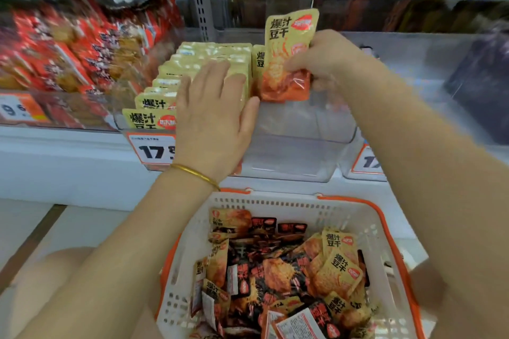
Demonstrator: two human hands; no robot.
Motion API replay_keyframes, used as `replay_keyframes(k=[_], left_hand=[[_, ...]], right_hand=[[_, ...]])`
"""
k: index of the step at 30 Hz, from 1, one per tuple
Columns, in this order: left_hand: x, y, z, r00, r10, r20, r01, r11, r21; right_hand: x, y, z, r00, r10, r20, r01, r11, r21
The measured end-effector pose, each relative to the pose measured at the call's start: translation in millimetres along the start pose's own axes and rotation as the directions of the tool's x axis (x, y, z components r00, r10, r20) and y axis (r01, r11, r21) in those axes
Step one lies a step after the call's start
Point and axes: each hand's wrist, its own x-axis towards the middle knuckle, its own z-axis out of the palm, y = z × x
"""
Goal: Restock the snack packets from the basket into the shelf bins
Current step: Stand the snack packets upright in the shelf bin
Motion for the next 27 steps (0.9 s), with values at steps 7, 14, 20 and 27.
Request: replay_keyframes(k=[7,14,20,27], left_hand=[[-2.1,-7.8,28.2,0.998,0.051,0.035,-0.056,0.990,0.129],[-5.0,-16.3,37.9,0.995,0.101,-0.003,-0.099,0.982,0.163],[-6.5,-16.8,38.3,0.994,0.108,-0.011,-0.105,0.983,0.151],[-6.9,-16.6,37.5,0.995,0.103,-0.012,-0.100,0.984,0.147]], right_hand=[[72.0,44.4,39.2,0.984,0.143,-0.110,-0.175,0.907,-0.384],[111.1,74.5,60.3,0.962,0.038,-0.269,-0.154,0.892,-0.426],[133.5,81.5,69.7,0.931,0.105,-0.350,-0.246,0.888,-0.388],[141.5,80.8,73.9,0.962,0.047,-0.268,-0.192,0.816,-0.545]])
